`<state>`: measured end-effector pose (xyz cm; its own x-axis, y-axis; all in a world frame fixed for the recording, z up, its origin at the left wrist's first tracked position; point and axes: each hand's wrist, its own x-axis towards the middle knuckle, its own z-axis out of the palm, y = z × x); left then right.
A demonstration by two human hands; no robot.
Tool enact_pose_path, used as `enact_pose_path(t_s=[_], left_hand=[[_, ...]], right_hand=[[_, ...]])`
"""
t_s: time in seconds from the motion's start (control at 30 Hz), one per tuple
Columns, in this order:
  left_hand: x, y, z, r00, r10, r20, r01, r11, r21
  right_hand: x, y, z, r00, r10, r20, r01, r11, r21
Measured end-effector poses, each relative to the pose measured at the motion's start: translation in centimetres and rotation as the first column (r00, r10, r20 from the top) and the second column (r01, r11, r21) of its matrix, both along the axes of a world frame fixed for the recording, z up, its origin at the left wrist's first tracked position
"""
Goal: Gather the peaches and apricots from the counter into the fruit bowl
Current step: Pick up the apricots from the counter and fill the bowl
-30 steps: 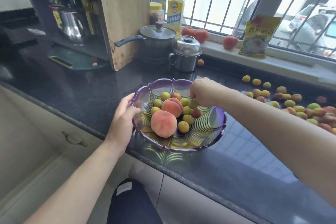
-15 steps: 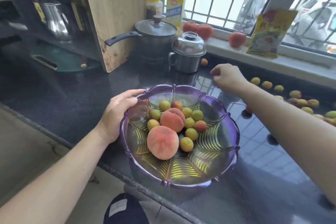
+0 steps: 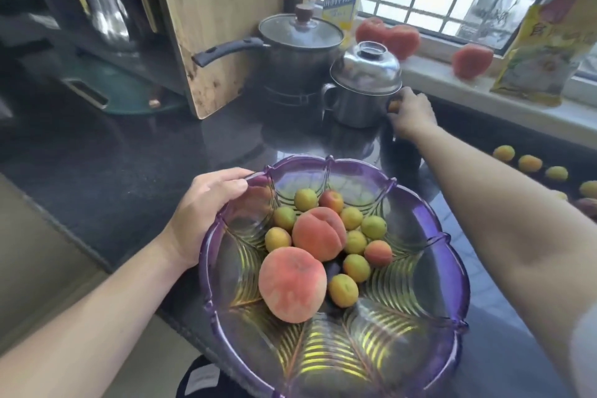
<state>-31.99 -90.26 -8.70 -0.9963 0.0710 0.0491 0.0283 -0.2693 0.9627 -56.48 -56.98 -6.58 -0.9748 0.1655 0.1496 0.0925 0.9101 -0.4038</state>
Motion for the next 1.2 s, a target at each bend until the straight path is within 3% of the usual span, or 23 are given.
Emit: enact_pose_path(t_s=[0.17, 0.33, 0.43, 0.6, 0.67, 0.73, 0.8, 0.93, 1.03, 1.2], left_hand=[[-0.1, 0.0, 0.0, 1.0, 0.01, 0.025, -0.01, 1.0, -0.014], [-0.2, -0.1, 0.2, 1.0, -0.002, 0.0, 0.002, 1.0, -0.027], [0.3, 0.1, 0.5, 1.0, -0.007, 0.0, 0.007, 0.997, -0.076], [1.4, 1.0, 1.7, 0.996, -0.058, 0.074, 0.068, 0.989, -0.135], [2.3, 1.9, 2.4, 0.997, -0.046, 0.068, 0.059, 0.977, -0.203], [3.8, 3.4, 2.8, 0.999, -0.001, 0.049, 0.014, 0.965, -0.263], [5.3, 5.1, 3.0, 0.998, 0.05, 0.03, -0.037, 0.942, -0.335], [8.0, 7.9, 2.6, 0.993, 0.112, 0.022, -0.093, 0.906, -0.412], [9.5, 9.1, 2.0, 0.989, 0.148, 0.031, -0.125, 0.914, -0.386], [10.7, 9.3, 1.2, 0.982, 0.178, 0.058, -0.156, 0.948, -0.278]], right_hand=[[2.1, 0.5, 0.9, 0.996, -0.046, -0.075, 0.044, 0.999, -0.03], [7.2, 1.0, 3.7, 0.998, -0.061, -0.032, 0.044, 0.923, -0.382], [13.3, 1.9, 6.2, 1.0, 0.002, 0.009, 0.003, 0.803, -0.596], [26.2, 2.9, 11.4, 0.969, 0.242, 0.045, -0.152, 0.734, -0.662], [31.0, 2.6, 13.0, 0.935, 0.352, 0.051, -0.281, 0.819, -0.5], [34.1, 2.4, 13.2, 0.891, 0.443, 0.098, -0.42, 0.887, -0.19], [35.8, 2.0, 11.9, 0.86, 0.483, 0.162, -0.499, 0.864, 0.071], [36.6, 2.1, 9.2, 0.852, 0.429, 0.299, -0.518, 0.774, 0.364], [35.7, 2.6, 8.0, 0.887, 0.357, 0.294, -0.46, 0.746, 0.482], [34.0, 1.7, 6.9, 0.903, 0.328, 0.279, -0.425, 0.785, 0.451]])
